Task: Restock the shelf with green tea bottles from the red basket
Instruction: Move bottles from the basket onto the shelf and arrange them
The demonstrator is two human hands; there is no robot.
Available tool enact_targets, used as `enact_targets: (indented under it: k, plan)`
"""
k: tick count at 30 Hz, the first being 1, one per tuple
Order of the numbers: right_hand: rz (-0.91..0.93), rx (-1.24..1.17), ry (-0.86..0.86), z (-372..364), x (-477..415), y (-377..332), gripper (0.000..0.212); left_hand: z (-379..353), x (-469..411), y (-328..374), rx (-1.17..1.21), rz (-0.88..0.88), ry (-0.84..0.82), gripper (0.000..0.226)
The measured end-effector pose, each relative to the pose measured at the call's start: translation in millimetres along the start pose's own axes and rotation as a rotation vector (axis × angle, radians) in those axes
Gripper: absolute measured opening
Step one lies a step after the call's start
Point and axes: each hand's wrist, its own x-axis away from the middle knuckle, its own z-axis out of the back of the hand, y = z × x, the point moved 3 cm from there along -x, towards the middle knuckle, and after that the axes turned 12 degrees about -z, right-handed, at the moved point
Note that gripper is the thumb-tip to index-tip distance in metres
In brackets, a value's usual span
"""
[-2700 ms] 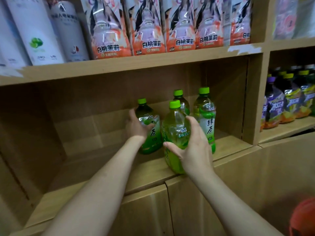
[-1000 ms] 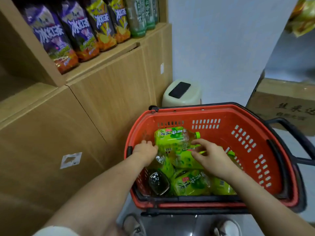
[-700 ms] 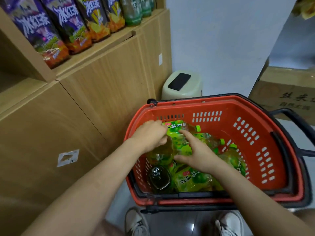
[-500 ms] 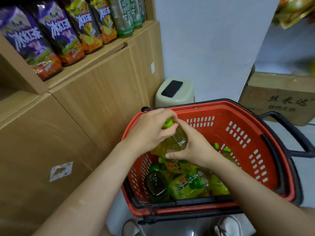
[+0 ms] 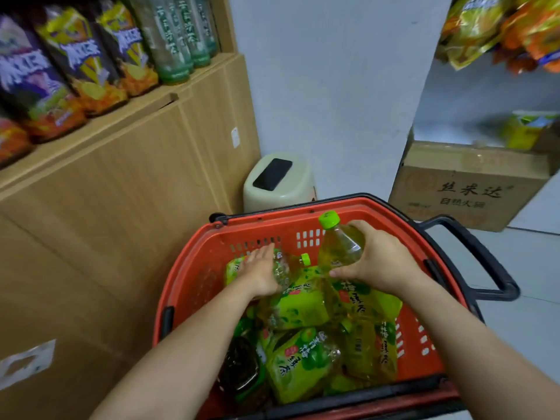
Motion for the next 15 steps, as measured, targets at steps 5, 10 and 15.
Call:
enact_targets:
  k: [5,10,15]
  plan:
    - [0.023,-0.023,-0.052,-2.0,-4.2,-10.6,0.106,10.1,-7.4,-2.0,-0.167,0.084,-0.075,0.091]
    - [0.024,0.011,-0.019,-2.0,-1.4,-19.5,0.105,6.8,1.7,-6.5,0.015,0.056,-0.151,0.100]
    - [0.023,-0.011,-0.006,-4.2,1.4,-29.2,0.106,12.0,35.3,-8.5,-0.216,-0.050,-0.121,0.114]
